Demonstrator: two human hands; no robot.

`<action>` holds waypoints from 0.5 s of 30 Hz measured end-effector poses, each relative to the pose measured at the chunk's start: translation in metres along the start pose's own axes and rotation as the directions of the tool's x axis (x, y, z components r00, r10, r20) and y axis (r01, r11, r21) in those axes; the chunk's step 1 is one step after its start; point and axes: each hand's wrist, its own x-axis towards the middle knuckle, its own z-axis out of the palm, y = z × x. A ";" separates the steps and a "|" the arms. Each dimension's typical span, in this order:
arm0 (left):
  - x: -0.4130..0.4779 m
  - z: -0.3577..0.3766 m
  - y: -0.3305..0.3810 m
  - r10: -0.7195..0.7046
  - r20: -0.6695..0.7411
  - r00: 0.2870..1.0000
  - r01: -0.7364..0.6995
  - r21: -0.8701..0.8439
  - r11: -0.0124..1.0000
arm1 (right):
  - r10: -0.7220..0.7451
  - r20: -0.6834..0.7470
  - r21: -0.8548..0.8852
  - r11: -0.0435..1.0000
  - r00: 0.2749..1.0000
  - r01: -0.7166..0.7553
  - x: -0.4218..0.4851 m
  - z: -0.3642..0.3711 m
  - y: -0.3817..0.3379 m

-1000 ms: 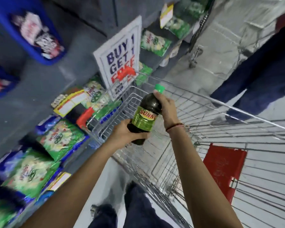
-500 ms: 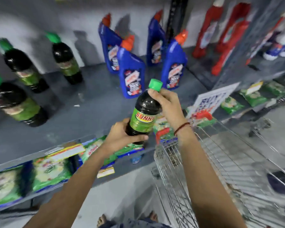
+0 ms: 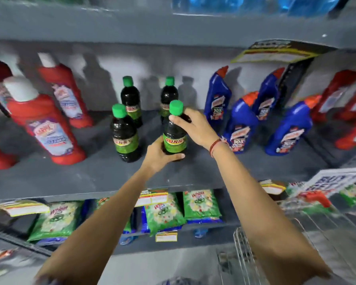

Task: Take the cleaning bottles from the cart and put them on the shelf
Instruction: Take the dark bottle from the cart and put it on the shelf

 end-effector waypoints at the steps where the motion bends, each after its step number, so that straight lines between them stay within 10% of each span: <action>1: 0.002 -0.003 -0.005 -0.008 0.002 1.000 0.008 0.022 1.000 | 0.008 0.007 0.008 1.000 1.000 -0.008 0.002 0.005 0.004; 15: -0.014 -0.023 -0.059 0.049 0.024 0.998 -0.052 0.131 0.990 | 0.347 0.110 0.244 0.899 0.932 -0.363 -0.059 0.061 0.081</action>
